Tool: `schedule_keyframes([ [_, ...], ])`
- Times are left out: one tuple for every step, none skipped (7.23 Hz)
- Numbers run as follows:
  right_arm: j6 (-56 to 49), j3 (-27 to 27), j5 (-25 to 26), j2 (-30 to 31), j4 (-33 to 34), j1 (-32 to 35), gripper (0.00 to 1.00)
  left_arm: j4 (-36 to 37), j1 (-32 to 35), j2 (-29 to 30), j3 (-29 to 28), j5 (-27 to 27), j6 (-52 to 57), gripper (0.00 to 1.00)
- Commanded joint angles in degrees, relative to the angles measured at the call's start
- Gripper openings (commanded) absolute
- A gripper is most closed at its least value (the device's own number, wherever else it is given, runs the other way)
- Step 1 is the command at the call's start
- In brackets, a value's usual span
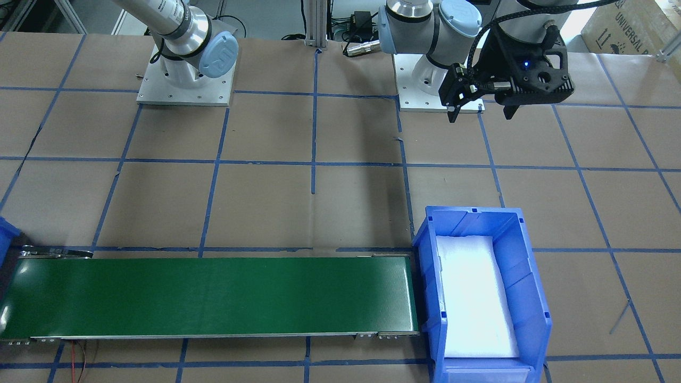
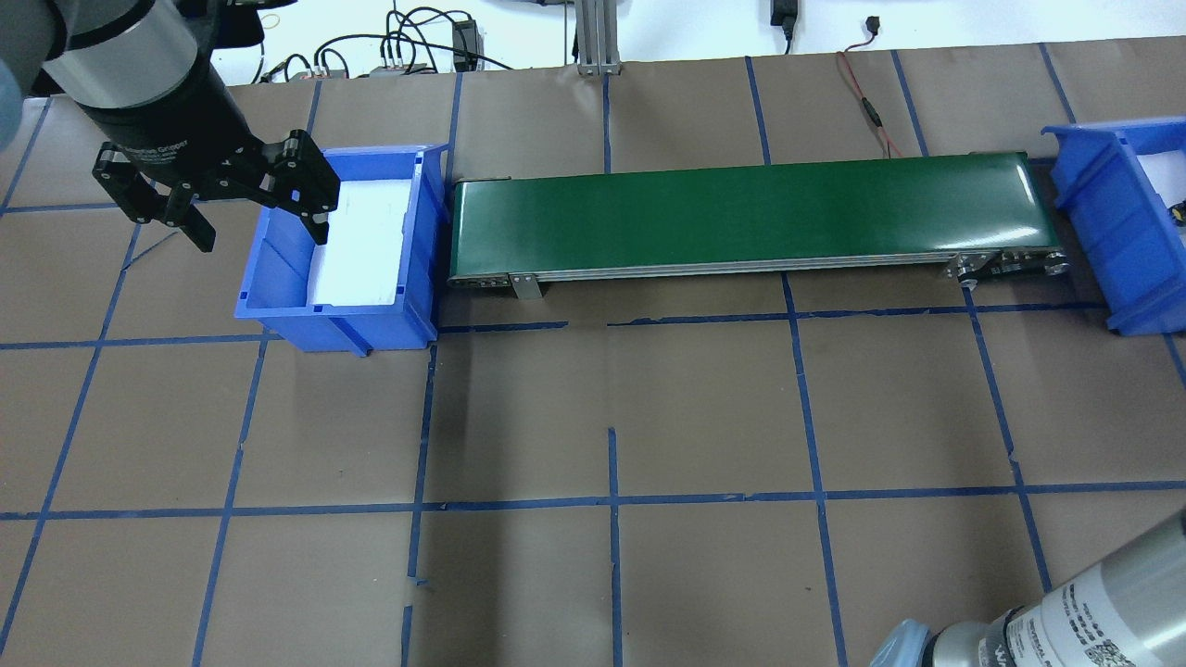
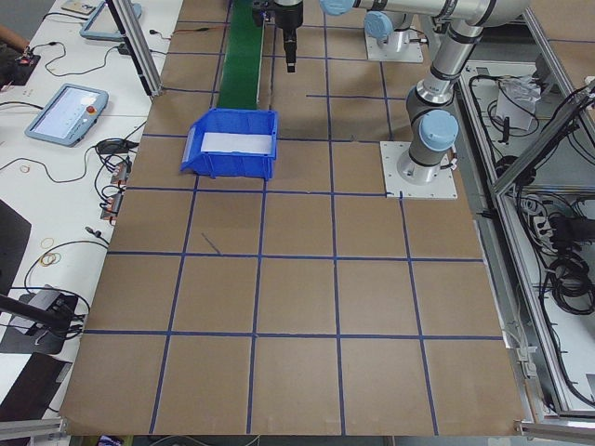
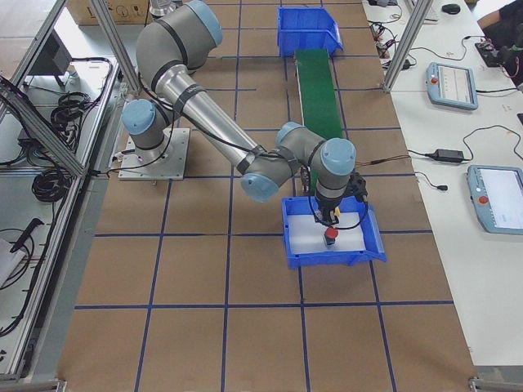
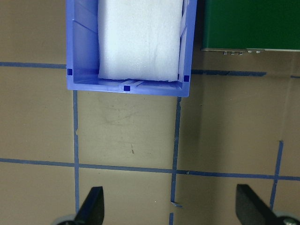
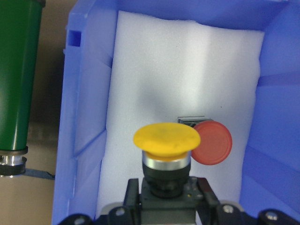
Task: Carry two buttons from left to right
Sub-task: 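Carry the yellow-capped button with the right gripper into the far blue bin, then lower the yellow button beside the red one and open the right gripper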
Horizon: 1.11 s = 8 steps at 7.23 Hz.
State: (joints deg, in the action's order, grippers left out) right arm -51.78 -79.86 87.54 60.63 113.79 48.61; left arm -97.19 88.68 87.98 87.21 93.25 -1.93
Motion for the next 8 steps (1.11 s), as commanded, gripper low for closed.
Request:
schedule_keyframes([
  [-0.85,-0.31,-0.09,-0.77,2.91,-0.18,0.12,0.07,-0.08,-0.09,-0.02,0.17,0.26,1.00],
  [-1.64,0.40,-0.18,-1.73,4.76,-0.18,0.12,0.07,-0.09,0.00,0.07,0.18,0.17,1.00],
  [-1.65,0.67,-0.35,-2.44,4.86,-0.18,0.14,0.07,-0.09,0.00,0.07,0.26,0.17,1.00],
  [-1.65,0.93,-0.35,-2.36,4.86,-0.18,0.15,0.07,0.00,0.00,0.16,0.18,0.26,1.00],
  [-1.48,0.93,-0.44,-2.01,4.60,-0.18,0.16,0.07,0.00,0.00,0.07,0.35,0.44,1.00],
  [-1.82,2.15,-0.35,-1.48,4.69,-0.18,0.17,0.07,0.00,0.00,0.07,0.26,0.35,1.00],
  [-3.57,3.99,-0.44,-2.78,4.78,-0.18,0.17,0.07,0.00,0.00,0.07,0.44,0.35,1.00],
  [-4.20,4.79,-0.44,-3.32,4.69,-0.18,0.17,0.07,0.00,0.00,0.16,0.53,0.35,1.00],
])
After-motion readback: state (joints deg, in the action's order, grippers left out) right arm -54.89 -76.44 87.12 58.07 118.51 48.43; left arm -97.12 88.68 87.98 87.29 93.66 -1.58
